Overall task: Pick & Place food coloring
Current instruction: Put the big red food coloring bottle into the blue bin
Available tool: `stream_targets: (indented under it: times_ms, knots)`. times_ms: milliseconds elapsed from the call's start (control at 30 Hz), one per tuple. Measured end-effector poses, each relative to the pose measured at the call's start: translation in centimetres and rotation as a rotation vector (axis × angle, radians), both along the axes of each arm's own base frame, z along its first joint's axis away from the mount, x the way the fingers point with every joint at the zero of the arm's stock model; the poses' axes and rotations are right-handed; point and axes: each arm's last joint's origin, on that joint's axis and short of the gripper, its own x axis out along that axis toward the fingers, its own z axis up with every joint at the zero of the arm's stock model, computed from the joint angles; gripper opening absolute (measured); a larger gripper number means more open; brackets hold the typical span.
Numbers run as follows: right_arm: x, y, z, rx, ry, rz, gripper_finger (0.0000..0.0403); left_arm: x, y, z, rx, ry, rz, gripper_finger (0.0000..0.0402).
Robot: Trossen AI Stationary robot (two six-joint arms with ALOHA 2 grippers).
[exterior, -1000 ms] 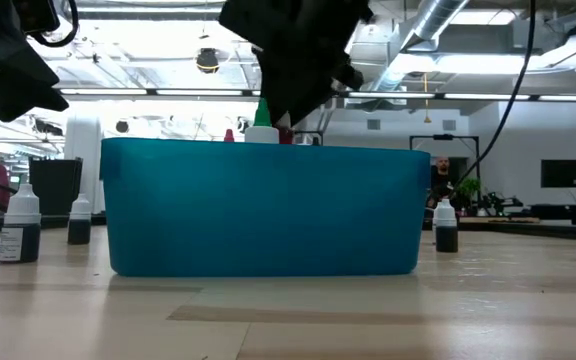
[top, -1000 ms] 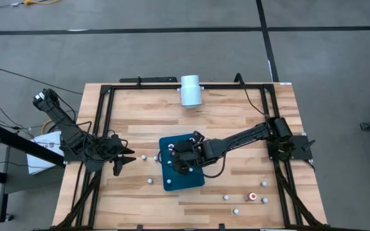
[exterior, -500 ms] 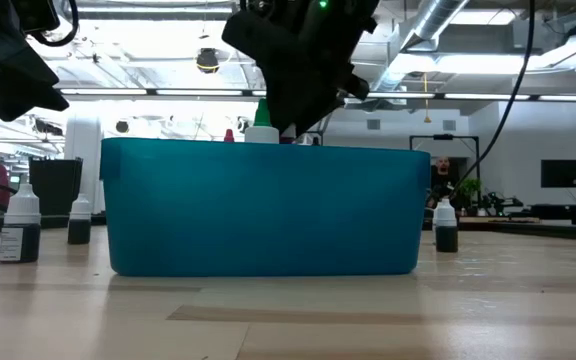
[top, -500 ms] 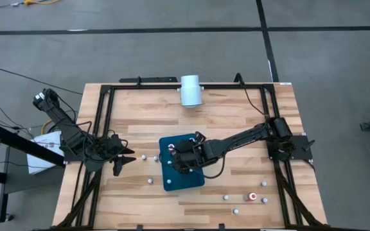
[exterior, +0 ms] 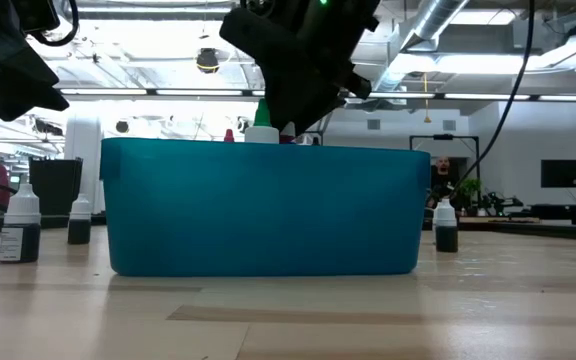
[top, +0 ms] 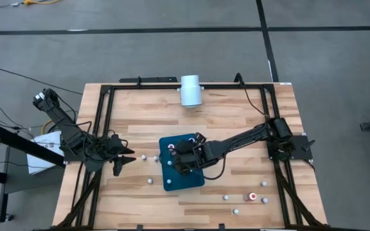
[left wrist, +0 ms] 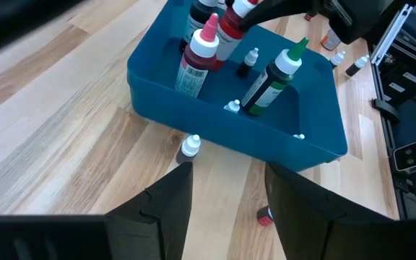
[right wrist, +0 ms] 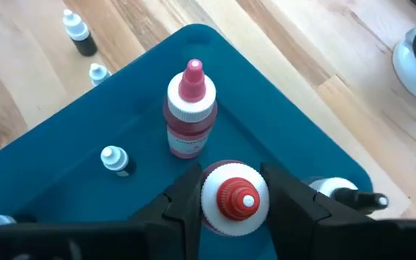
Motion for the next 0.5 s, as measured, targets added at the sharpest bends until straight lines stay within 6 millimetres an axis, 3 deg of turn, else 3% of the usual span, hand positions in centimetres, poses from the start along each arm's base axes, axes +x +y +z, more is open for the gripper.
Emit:
stream_targets:
  times_ms: [167,500]
  knots:
    - [0.3,-0.1,-1.9,-0.002,0.044,-0.002,0.0113,0.1,-0.1,0.1,-0.001,-0.011,-0.009,0.0165]
    - [0.5,-0.3,-2.2,-0.010,0.042,-0.017,0.0116,0.1,-0.1,0.1,-0.006,0.001,-0.028,0.0165]
